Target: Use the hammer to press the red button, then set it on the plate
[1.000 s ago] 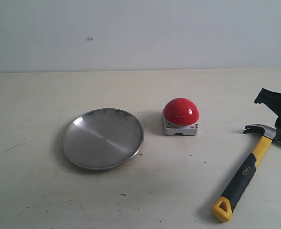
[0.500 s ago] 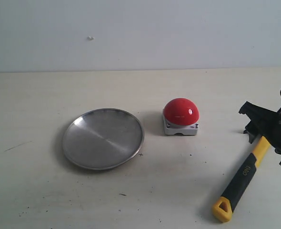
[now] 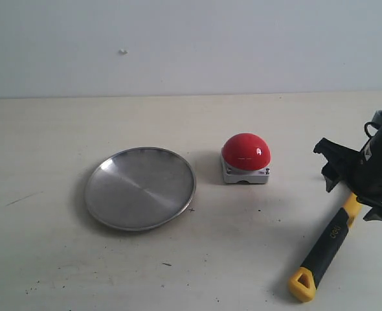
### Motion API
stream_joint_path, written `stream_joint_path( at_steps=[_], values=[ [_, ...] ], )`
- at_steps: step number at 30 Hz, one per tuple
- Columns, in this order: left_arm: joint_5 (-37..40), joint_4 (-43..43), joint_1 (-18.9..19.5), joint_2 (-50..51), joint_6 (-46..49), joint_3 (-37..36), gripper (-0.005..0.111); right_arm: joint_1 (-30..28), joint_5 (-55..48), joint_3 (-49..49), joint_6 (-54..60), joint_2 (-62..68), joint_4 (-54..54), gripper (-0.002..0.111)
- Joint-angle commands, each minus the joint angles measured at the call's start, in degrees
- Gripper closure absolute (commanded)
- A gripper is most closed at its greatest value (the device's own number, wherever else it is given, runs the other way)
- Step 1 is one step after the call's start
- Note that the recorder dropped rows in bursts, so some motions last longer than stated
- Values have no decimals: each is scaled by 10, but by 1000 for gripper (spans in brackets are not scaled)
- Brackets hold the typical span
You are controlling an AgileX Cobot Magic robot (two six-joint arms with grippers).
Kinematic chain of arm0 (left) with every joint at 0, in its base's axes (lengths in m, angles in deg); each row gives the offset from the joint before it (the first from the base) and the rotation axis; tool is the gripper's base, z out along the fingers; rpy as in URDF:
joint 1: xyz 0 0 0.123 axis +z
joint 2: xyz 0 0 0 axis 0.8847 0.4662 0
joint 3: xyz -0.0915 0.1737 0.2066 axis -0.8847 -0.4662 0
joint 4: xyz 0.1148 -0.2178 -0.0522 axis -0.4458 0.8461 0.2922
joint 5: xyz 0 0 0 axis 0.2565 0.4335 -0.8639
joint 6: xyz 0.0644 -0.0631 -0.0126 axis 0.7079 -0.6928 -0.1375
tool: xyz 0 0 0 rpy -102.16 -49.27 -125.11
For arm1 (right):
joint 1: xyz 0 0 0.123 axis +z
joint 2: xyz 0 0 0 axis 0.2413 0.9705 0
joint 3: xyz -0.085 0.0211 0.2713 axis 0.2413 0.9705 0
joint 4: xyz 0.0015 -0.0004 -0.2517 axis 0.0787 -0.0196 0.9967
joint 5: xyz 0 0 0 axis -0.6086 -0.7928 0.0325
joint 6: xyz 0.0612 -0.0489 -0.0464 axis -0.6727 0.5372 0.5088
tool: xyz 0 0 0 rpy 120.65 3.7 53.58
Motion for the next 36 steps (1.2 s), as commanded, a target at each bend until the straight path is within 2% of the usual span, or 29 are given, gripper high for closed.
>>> stream_joint_path(
  at_steps=[1,7,10,14,20,26,36],
  values=[
    [-5,2,-3,-2,2,-1,107,-18,6,-4,3,9,-4,42],
    [-5,2,-3,-2,2,-1,107,-66,21,-4,60,9,-29,42],
    [-5,2,-3,-2,2,-1,107,-86,35,-8,161,23,-125,42],
    [-5,2,-3,-2,2,-1,107,-86,-2,-44,281,64,-218,42],
    [-5,2,-3,-2,2,-1,107,-86,-5,-73,288,68,-211,42],
    [-5,2,-3,-2,2,-1,107,-87,-40,-75,288,68,-169,42],
    [-5,2,-3,-2,2,-1,107,-90,-36,-75,288,78,-165,42]
  ],
)
